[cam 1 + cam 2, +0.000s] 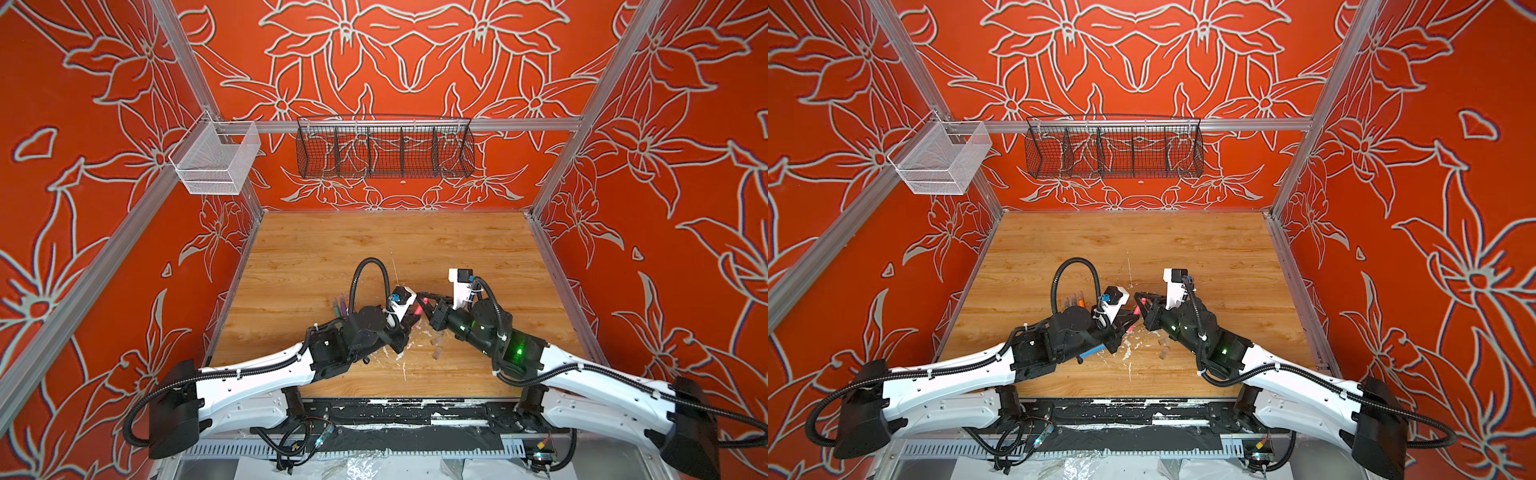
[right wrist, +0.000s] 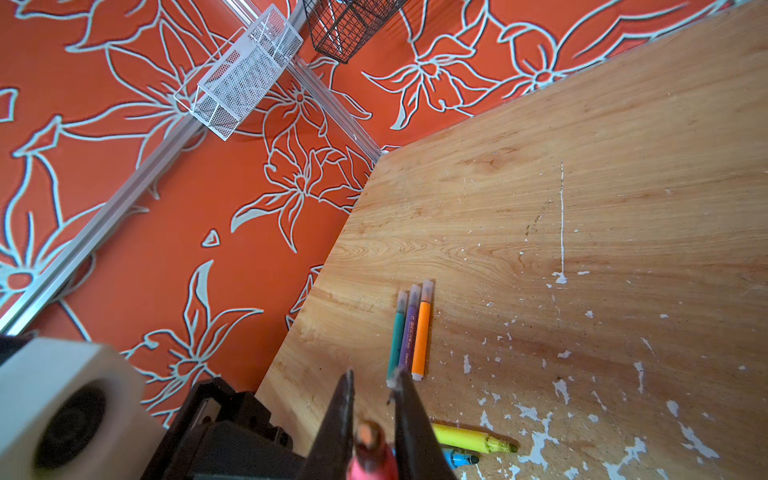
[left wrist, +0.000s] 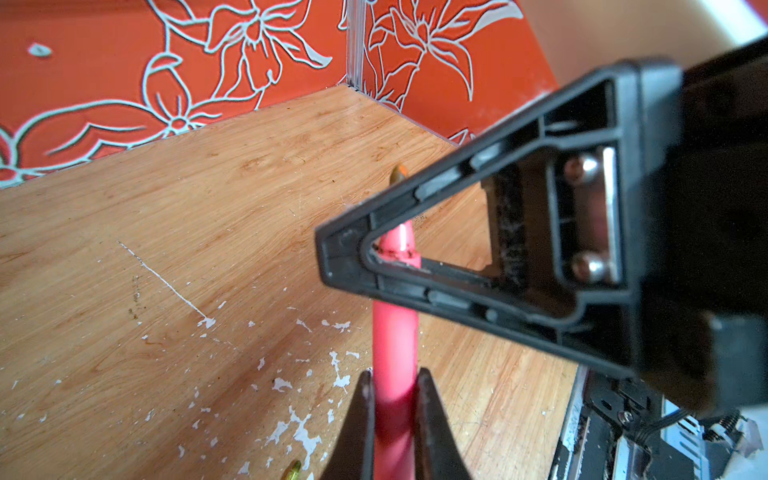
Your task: Insert the pens into the pen caps
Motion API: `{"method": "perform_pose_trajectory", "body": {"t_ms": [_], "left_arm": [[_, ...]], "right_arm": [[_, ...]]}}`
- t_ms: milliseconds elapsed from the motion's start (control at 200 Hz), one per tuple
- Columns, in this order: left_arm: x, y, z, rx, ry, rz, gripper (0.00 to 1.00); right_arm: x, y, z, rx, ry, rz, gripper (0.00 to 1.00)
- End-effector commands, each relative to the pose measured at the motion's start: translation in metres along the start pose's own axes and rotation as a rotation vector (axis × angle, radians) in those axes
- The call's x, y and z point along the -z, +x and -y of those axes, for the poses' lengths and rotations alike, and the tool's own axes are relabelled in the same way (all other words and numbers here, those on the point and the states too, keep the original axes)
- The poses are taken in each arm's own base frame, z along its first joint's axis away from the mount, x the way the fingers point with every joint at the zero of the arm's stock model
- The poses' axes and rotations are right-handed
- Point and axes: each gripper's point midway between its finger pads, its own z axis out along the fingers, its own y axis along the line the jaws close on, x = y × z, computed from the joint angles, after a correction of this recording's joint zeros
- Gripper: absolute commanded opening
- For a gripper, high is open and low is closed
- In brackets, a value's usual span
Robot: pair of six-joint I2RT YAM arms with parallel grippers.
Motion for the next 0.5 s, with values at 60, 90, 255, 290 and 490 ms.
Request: {"method": "perform_pose_trajectory", "body": {"t_ms": [60, 90, 255, 290, 490], "left_arm": [[-0.002, 0.0, 0.003, -0.009, 0.019, 0.012, 0.33], [-0.002, 0.0, 0.004, -0.01, 0.021, 0.012, 0.35], [-0.005, 0.002, 0.005, -0.009, 0.026, 0.008, 0.39], [-0.005, 0.003, 0.005, -0.01, 0.027, 0.006, 0.39], [-0.006, 0.004, 0.006, -0.009, 0.035, 0.013, 0.4]], "right_arm": [[0.004, -0.003, -0.015, -0.073, -0.066, 0.023, 0.0], [0.004, -0.003, -0.016, -0.083, -0.077, 0.025, 0.0], [0.007, -0.001, -0.027, -0.132, -0.141, 0.04, 0.0], [0.008, 0.001, -0.028, -0.144, -0.154, 0.042, 0.0], [0.017, 0.003, -0.033, -0.222, -0.232, 0.073, 0.0]]}}
